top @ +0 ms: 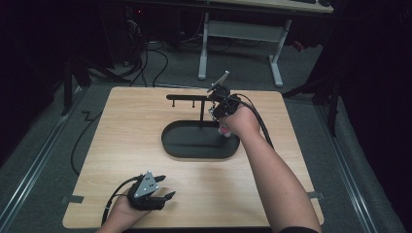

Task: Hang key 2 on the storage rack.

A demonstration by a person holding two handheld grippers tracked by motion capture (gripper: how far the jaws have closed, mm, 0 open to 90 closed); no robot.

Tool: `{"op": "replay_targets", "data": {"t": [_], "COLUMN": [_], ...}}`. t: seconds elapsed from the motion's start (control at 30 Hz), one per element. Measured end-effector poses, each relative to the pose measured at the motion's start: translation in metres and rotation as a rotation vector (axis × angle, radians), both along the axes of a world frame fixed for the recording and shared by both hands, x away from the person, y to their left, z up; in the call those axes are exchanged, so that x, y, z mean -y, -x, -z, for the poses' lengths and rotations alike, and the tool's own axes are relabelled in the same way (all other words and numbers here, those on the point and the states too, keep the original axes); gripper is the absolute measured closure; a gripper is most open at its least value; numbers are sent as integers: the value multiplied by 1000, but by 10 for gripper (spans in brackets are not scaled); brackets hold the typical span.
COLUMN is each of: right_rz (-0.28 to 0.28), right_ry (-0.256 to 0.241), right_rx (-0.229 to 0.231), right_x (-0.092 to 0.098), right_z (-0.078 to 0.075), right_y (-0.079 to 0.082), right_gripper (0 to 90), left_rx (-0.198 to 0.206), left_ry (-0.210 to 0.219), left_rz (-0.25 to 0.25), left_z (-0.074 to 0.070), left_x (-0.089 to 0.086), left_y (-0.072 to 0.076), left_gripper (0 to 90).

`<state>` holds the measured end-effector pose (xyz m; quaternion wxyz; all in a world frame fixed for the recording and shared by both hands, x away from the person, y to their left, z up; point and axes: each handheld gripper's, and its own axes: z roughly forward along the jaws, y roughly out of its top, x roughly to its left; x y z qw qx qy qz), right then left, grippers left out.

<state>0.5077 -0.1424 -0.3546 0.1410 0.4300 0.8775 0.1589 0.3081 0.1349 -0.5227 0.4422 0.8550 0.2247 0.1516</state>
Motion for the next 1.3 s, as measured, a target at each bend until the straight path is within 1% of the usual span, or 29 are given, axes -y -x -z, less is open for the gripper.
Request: {"op": "replay_targets", "data": {"t": [0.03,0.1,0.13,0.17,0.2,0.23,0.27,0.3,0.37,0.43,0.47,0.5,0.53,0.57,0.6,0.63,0.77,0.83,0.9,0.97,1.07,1.13,1.3], "right_rz": [16,11,29,13,14,17,24,16,15,24,17,25,17,24,15,24,26,20,19,21,18,26,33], "right_ry": [-9,-8,-16,-18,-21,-23,-28,-27,-25,-38,-40,-44,-44,-50,-52,-57,-86,-95,-119,-132,-153,-164,-218], "right_rx": [-6,-3,-11,-8,-7,-9,-13,-13,-13,-17,-16,-21,-16,-22,-22,-22,-30,-22,-23,-21,-15,-9,16], "right_x": [0,2,1,2,2,2,2,2,3,4,5,5,7,7,10,12,18,22,27,31,38,43,57], "right_z": [0,1,1,1,1,2,2,2,3,3,3,4,5,6,8,10,21,28,37,45,59,68,88], "right_y": [0,0,1,0,0,1,2,2,4,7,9,12,14,16,18,21,34,41,48,54,64,72,92], "right_gripper": [844,841,838,821,776,753,751,751,749,743,738,732,725,720,706,700,669,650,628,617,598,581,521], "left_rx": [1,-1,-2,0,1,-3,1,1,2,4,3,1,3,1,3,2,-3,-4,-8,-3,-8,-11,-18], "left_ry": [1,-2,-3,-1,-2,-6,-3,-3,-2,-3,-4,-4,-1,-2,-1,-1,-1,-4,-7,-9,-11,-11,-10], "left_rz": [1,2,3,3,3,6,3,3,3,2,1,2,0,0,-1,-2,0,2,2,3,2,3,-3], "left_z": [0,0,0,0,0,0,1,1,1,1,1,1,1,1,1,1,2,2,2,2,3,3,4], "left_x": [0,0,0,1,1,1,1,1,0,0,0,0,0,0,0,1,1,2,2,3,4,4,4], "left_y": [0,0,0,0,0,0,0,0,0,-1,-1,-1,-1,-1,-1,-2,-2,-2,-2,-2,-2,-2,-3], "left_gripper": [349,349,349,349,349,349,349,349,349,349,349,349,349,349,349,349,349,349,349,349,349,349,348]}}
